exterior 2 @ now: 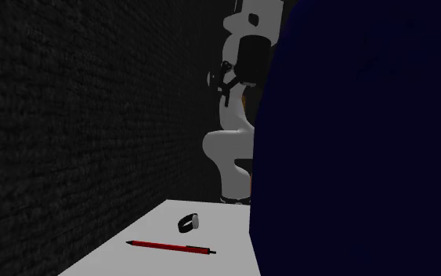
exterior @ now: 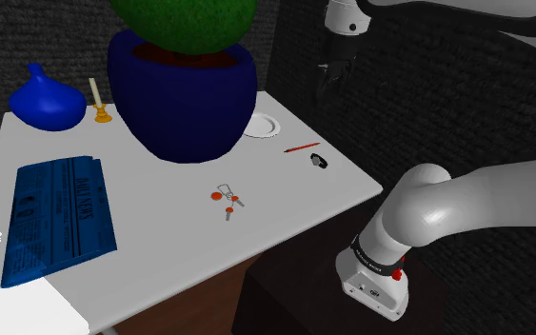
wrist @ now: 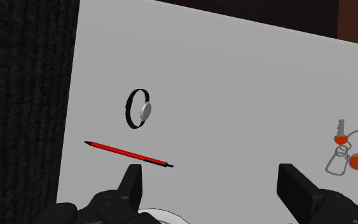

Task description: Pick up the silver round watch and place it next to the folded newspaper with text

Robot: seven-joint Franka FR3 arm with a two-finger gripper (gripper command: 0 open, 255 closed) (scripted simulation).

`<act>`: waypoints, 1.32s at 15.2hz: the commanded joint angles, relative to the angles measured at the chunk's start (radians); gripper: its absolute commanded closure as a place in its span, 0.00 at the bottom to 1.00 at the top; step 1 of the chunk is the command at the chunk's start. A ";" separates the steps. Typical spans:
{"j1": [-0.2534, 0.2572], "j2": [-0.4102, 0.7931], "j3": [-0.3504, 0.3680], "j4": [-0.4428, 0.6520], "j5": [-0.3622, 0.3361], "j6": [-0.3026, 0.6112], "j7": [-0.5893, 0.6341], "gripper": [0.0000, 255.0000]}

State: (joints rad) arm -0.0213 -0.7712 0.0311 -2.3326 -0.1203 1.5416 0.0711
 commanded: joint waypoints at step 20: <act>-0.124 -0.045 -0.255 -0.621 -0.313 0.669 -0.227 0.00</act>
State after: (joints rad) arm -0.1330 -0.8493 -0.2080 -2.9304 -0.4071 2.1460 -0.1507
